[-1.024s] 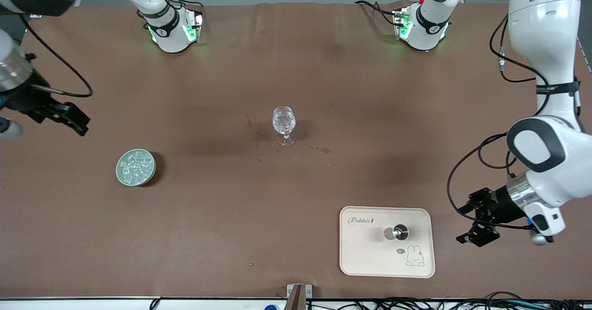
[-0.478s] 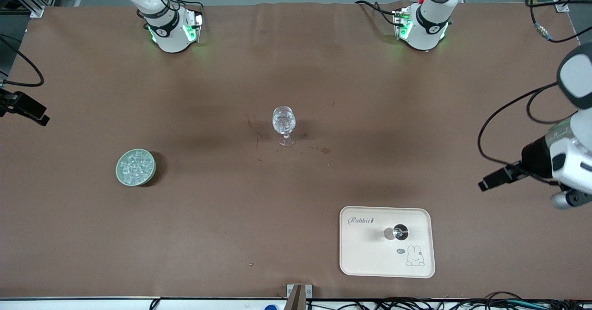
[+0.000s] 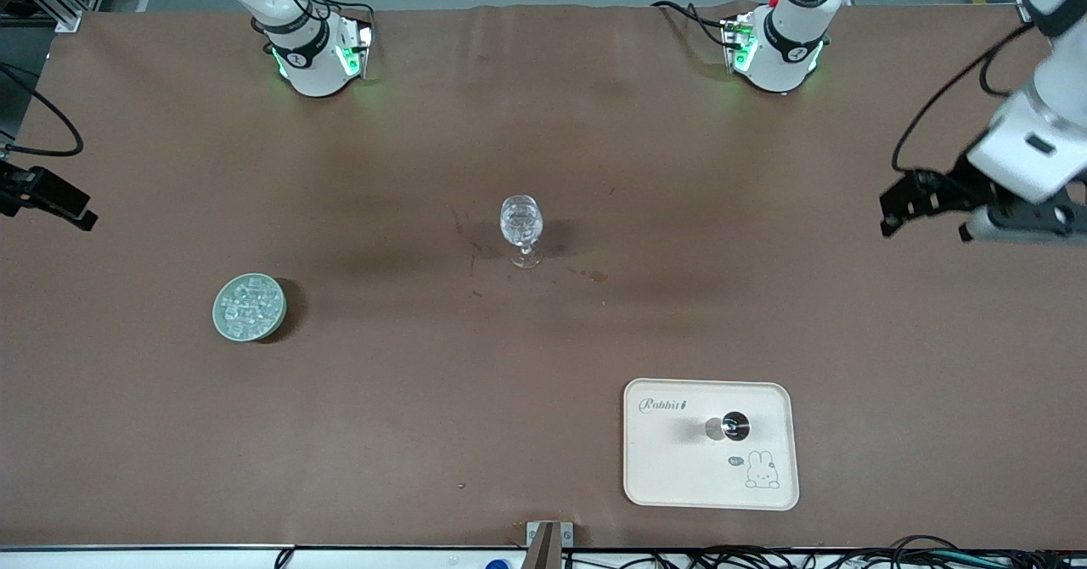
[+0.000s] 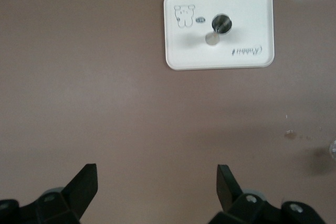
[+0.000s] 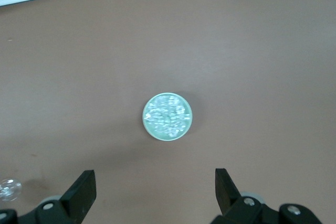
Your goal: Pour wine and add ice with both arms
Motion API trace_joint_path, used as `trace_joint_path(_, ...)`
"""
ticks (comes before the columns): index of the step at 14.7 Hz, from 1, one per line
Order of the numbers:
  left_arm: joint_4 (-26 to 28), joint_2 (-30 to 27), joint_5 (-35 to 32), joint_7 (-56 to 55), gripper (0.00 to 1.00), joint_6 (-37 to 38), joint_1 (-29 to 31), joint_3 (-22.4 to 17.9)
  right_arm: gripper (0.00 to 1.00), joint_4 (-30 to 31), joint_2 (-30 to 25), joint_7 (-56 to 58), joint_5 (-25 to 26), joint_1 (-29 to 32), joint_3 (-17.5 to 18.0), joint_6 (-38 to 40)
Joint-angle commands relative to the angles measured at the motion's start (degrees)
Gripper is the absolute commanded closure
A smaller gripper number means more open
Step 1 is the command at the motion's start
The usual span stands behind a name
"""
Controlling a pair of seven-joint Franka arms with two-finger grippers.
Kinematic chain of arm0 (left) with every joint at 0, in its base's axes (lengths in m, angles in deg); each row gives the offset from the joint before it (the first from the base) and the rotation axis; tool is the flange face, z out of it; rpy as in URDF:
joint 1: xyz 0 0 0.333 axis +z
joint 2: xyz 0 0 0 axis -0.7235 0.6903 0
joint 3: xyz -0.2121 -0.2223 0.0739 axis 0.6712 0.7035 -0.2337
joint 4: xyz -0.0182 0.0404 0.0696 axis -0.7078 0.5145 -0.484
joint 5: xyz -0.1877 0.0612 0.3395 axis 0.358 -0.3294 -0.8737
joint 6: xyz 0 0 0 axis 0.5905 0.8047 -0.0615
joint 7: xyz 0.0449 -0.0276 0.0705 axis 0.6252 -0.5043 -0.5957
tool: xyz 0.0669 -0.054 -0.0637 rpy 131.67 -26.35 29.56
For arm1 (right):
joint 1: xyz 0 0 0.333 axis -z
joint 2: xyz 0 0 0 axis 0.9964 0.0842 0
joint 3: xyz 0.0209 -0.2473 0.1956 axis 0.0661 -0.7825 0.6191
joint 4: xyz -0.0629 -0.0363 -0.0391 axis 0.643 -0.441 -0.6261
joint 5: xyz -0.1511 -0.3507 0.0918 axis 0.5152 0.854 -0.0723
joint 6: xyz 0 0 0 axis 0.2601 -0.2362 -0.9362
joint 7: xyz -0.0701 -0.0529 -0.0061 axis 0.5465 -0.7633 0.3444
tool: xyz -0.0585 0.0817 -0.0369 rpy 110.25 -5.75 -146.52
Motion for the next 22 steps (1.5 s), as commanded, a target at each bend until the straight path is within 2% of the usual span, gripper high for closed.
trace_joint_path(1, 8.6, -7.7, -0.4, 1.8, 0.0, -1.3, 1.3, 0.4, 0.0, 1.8, -1.6, 1.5, -1.7, 0.7, 0.4, 0.0)
trace_joint_path(6, 8.1, -7.2, 2.6, 0.9, 0.0, 0.0, 0.7, 0.4, 0.0, 1.8, -1.6, 2.2, -1.6, 0.5, 0.3, 0.6)
trace_joint_path(9, 0.5, -1.9, 2.4, 1.3, 0.01, 4.3, 0.6, 0.5, 0.0, 1.9, -1.6, 2.2, -1.3, 0.9, 0.4, 0.7)
trace_joint_path(12, -4.5, 1.4, 1.7, 1.3, 0.01, 4.7, 0.6, 0.5, 0.0, 1.9, -1.6, 2.2, -1.3, 2.6, 1.5, 1.0)
trace_joint_path(22, -3.3, 0.7, 1.6, 0.3, 0.01, 6.4, 0.9, 0.5, 0.0, 2.0, -1.6, 2.2, -1.3, 2.4, 1.9, 1.3)
